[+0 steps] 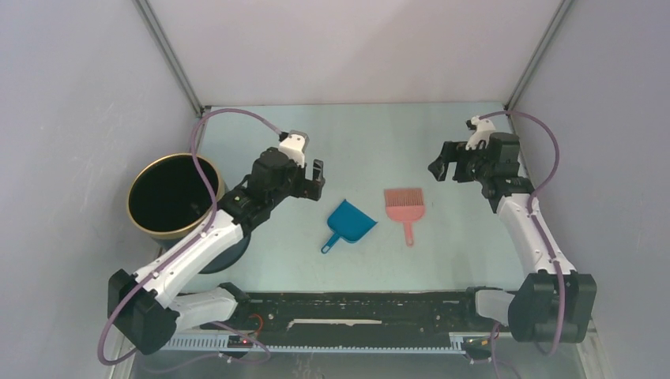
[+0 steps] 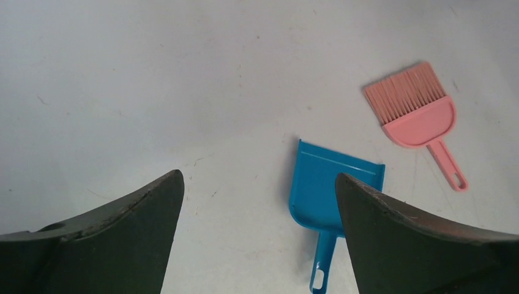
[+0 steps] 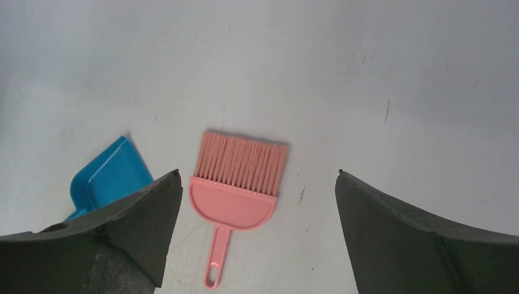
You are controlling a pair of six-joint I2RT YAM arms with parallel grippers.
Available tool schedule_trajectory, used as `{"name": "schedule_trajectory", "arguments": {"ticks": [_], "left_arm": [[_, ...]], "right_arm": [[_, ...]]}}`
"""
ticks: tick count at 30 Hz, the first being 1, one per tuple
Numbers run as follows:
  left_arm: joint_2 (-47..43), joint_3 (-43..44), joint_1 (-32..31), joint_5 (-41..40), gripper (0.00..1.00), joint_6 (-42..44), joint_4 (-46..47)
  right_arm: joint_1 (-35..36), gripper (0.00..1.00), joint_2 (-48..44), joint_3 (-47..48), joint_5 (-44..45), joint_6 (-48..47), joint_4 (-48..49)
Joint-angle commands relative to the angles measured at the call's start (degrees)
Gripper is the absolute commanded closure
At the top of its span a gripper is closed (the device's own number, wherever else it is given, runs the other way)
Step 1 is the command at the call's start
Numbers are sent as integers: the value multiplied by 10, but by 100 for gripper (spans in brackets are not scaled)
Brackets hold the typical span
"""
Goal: Sweep away the paper scraps from the table
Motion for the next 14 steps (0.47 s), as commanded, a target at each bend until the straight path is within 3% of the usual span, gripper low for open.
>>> {"name": "schedule_trajectory", "arguments": {"ticks": [1,8,11,14], "left_arm": [[-32,9,17,15,0,-18,11],[-79,-42,22,-64,0,6,48],[-77,-40,25,-63,0,9,46],[-76,-42,26,-66,0,17,45]], "right_arm": [[17,0,-17,1,-28,4,22],[-1,0,-51,-25,-94,-4,35],[-16,6,-54,-26,-118,-3,38],[-20,2,-66,-26,-133,-5,35]]}}
